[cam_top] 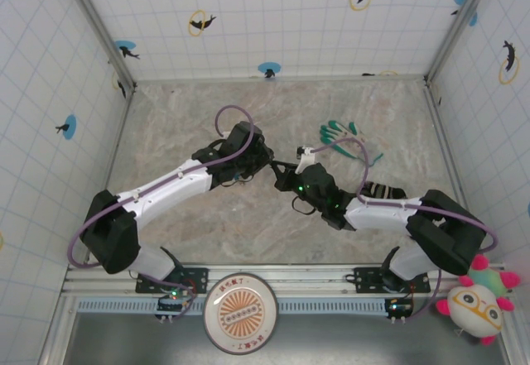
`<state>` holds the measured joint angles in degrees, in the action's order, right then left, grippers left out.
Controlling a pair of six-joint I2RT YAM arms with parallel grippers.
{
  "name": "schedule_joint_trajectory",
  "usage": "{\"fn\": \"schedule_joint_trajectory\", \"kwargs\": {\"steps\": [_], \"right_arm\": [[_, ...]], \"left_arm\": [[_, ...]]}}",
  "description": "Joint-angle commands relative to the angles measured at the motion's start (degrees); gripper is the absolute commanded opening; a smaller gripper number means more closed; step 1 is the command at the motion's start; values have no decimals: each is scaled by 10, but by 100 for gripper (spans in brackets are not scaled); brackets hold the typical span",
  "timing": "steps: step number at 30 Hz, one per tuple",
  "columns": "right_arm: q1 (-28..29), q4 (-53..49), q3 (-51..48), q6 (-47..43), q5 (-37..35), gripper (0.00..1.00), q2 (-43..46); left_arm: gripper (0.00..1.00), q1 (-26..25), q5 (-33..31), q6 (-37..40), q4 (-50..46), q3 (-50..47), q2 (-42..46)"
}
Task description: Unlock with the key
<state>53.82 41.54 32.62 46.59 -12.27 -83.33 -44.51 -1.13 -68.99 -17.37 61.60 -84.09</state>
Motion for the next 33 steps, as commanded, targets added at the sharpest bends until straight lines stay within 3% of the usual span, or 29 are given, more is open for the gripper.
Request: {"fn": "schedule_joint_trajectory", "kwargs": {"steps": [1,12,24,29,33], "right_arm": [[-6,26,34,-10,0,0,0],[-9,29,2,19,8,0,27],[1,-109,-31,6,15,21,117],[5,-160,-38,-5,19,21,152],[5,-164,-41,-10,19,30,168]], "left_arm": [[0,-20,70,6,10,0,17],[0,-14,79,13,47,-19,34],[0,6,74,32,80,-48,58],[0,6,85,34,111,-64,66],[0,6,96,37,129,-73,73]]}}
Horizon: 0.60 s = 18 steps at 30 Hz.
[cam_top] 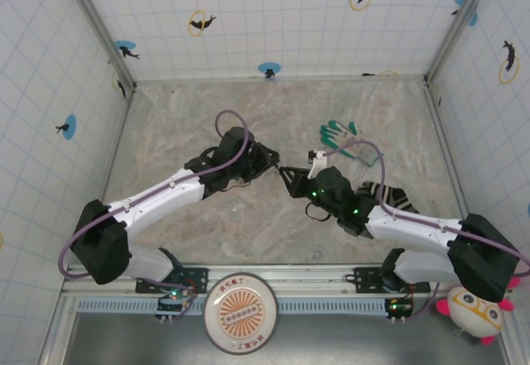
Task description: Unlock with the key
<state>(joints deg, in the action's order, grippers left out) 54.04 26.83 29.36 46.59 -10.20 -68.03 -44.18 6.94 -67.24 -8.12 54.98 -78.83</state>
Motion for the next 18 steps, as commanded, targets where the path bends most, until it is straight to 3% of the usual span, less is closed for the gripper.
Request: {"fn": "schedule_joint_trajectory", "kwargs": {"steps": [1,18], "right_arm": [[3,-16,-8,-10,-3,32,17],[-6,19,26,-2,25,33,-18]], "left_arm": [[0,2,17,20,39,-9,22],[0,-2,35,22,68,-35,43]]}}
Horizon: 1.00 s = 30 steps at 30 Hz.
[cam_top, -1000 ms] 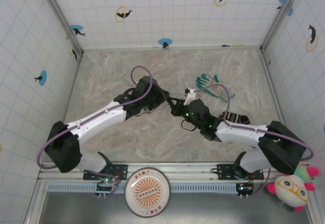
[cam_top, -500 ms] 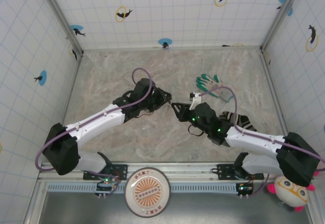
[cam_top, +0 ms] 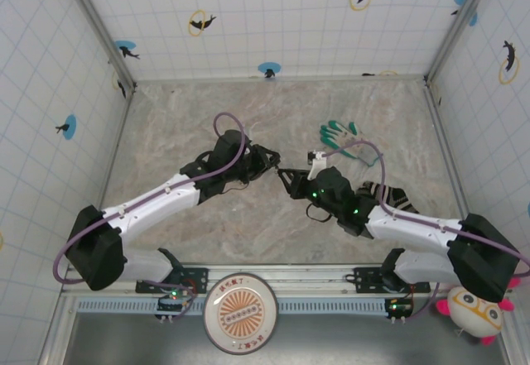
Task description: Unlock with the key
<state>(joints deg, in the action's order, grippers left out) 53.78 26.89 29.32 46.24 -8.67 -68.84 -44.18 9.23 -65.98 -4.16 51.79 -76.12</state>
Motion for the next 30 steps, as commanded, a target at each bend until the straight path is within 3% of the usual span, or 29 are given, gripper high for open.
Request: {"fn": "schedule_joint_trajectory", "kwargs": {"steps": [1,24,30], "right_arm": [[-3,20,27,2,11,34,-11],[-9,69,32,9,13,28,-21],[-12,74,30,14,18,15,-24]], "left_arm": [[0,-2,14,9,29,-3,16],[0,-10,24,11,46,0,10],[0,-10,26,10,55,-1,11]]}}
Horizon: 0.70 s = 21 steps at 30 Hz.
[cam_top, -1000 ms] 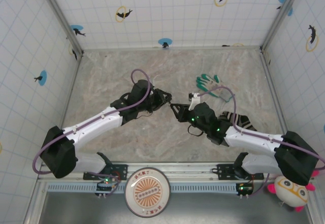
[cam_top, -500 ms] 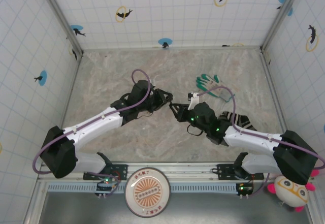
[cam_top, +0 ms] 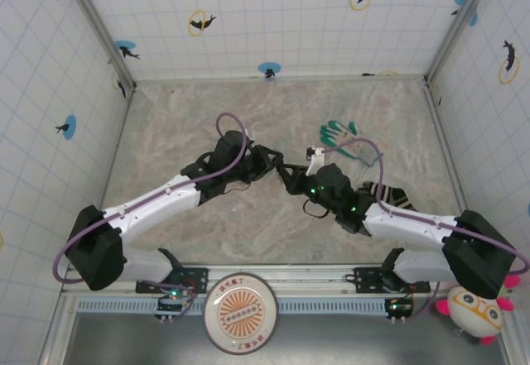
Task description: Unlock with the key
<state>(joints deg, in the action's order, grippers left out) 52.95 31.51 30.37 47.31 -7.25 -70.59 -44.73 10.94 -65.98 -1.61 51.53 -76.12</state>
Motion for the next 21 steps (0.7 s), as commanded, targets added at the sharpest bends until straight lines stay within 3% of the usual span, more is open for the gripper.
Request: {"fn": "schedule_joint_trajectory", "kwargs": {"steps": [1,9,21], "right_arm": [[-5,31,19,6,5,15,-8],[-12,80,-3,36,21,1,-12],[-29,201,-54,114,55,0,-19]], "left_arm": [[0,-4,8,10,34,1,13],[0,-4,11,15,99,-21,41],[0,-4,8,22,165,-50,80]]}}
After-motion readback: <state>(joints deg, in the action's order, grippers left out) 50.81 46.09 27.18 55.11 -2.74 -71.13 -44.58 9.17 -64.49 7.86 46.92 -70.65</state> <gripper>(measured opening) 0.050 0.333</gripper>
